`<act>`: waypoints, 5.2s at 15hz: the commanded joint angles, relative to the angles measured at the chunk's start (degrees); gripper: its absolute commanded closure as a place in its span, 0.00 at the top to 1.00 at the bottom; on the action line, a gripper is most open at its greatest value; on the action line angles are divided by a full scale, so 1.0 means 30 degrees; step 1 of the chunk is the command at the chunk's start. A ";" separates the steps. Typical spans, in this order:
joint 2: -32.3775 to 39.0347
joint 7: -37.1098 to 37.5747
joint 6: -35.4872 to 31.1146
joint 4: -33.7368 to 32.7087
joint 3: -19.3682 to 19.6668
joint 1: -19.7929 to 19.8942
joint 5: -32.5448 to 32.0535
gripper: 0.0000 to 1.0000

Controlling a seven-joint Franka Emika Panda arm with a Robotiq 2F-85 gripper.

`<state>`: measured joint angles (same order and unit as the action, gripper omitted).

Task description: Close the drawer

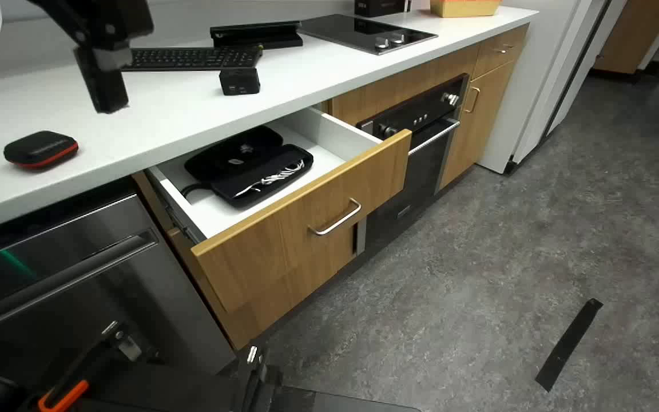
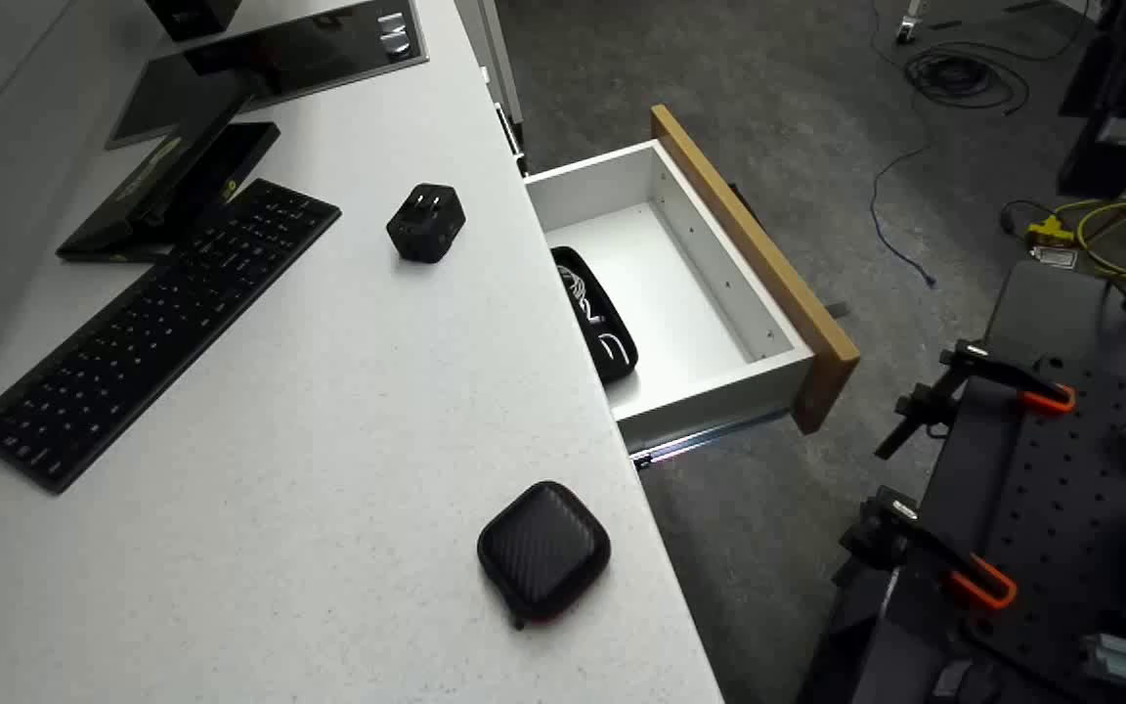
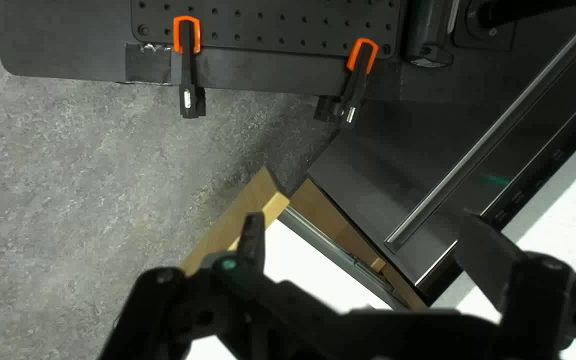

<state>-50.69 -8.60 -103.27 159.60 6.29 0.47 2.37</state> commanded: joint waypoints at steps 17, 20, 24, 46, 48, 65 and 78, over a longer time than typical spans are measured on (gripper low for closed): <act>1.0752 0.5140 -1.0887 -0.3036 0.0687 0.5666 -0.3267 1.00; 1.0306 0.4334 -1.0374 -0.2627 0.1175 0.5380 -0.2616 1.00; 1.1803 0.4374 -1.0347 -0.3572 0.1536 0.5370 -0.2530 1.00; 2.8171 0.9796 -1.6459 -1.2606 0.0838 0.5162 0.1723 1.00; 2.8379 0.8942 -1.5695 -1.3191 0.0478 0.5163 0.2620 1.00; 2.8352 0.8808 -1.3131 -1.5175 -0.0352 0.3352 0.3195 1.00; 3.3873 0.9045 -1.3870 -2.0884 -0.2141 0.3114 0.5158 1.00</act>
<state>45.29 19.12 -144.10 104.12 2.25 11.25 14.38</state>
